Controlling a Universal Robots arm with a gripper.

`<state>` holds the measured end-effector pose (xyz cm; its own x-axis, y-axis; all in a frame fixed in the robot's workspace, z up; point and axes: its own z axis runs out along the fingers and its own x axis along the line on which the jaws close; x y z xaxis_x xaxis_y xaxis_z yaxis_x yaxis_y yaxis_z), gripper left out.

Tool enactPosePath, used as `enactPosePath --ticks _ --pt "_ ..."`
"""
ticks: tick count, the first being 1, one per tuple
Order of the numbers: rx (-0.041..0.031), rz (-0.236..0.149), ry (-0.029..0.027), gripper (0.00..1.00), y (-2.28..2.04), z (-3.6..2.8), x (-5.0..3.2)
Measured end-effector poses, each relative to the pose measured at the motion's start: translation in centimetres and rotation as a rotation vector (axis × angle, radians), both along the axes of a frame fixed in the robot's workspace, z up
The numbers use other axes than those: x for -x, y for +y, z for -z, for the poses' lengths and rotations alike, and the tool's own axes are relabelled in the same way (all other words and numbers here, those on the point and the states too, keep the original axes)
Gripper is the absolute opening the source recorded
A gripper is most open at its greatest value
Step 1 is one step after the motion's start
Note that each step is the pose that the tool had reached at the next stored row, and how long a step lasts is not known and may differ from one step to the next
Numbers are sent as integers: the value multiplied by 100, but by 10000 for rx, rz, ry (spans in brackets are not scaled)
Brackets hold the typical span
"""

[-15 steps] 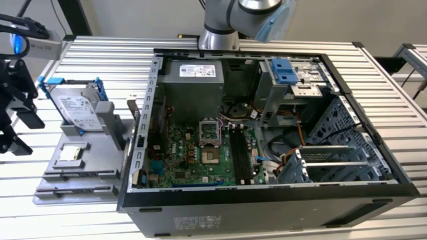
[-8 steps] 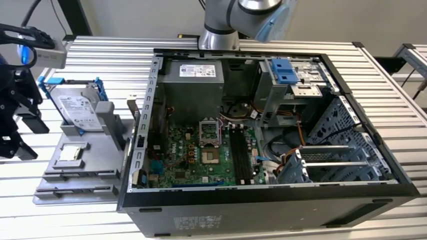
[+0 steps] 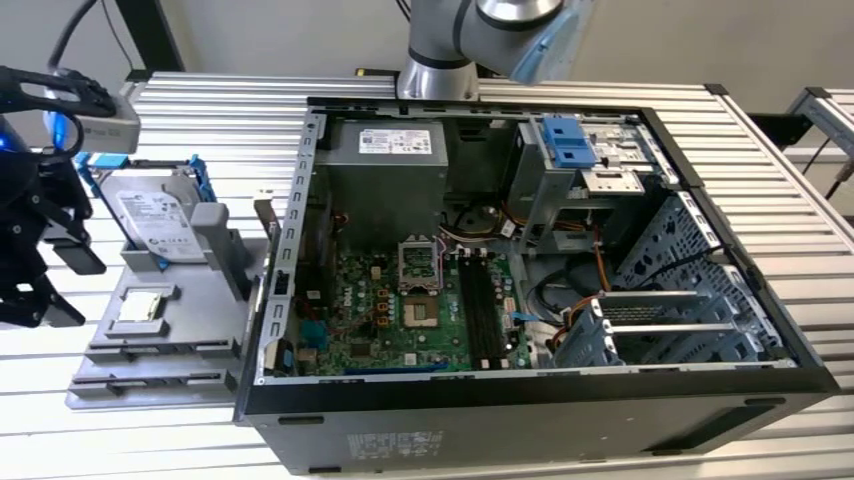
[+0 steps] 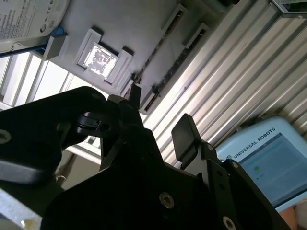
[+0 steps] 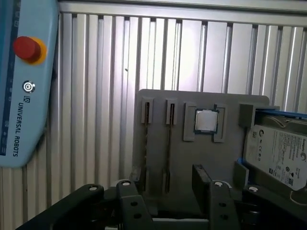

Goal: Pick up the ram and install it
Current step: 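Pick up the ram and move it above insertion slot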

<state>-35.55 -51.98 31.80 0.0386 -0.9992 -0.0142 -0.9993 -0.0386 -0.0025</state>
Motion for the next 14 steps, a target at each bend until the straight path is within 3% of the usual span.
enactPosePath --ticks 2,3,4,7,10,14 --pt "11 0 213 100 -11 3 0" --pt "10 0 276 100 -14 13 0" --pt "11 1 282 100 -16 30 1" --pt "-6 1 207 100 -23 70 0" --pt "-8 -2 54 100 -27 103 -1" --pt "-3 0 57 100 -40 149 0"
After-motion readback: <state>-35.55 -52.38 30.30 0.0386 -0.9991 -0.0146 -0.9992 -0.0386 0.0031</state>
